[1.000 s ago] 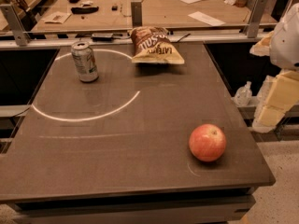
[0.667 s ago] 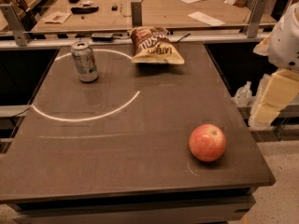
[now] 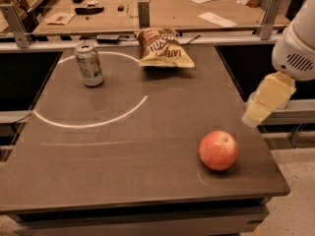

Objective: Move brown chip bag near 7up can

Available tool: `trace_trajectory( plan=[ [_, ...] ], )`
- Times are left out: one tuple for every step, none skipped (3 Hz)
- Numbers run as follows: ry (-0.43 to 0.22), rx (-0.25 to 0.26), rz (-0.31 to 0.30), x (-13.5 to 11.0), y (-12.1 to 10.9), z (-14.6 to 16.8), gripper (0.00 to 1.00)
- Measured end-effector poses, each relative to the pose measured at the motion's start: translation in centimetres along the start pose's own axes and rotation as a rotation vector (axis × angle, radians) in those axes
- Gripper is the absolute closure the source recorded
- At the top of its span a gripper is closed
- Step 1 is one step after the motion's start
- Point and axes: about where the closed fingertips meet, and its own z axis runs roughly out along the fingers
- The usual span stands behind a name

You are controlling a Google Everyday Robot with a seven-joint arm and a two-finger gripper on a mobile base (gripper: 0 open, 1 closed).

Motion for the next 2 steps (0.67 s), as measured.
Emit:
trace_trajectory(
  plan=[
    [-0.066, 0.045, 0.169, 0.2, -0.4, 1.1, 0.00],
    [-0.175, 0.061, 0.318, 0.9, -0.6, 2.6, 0.00]
  ],
)
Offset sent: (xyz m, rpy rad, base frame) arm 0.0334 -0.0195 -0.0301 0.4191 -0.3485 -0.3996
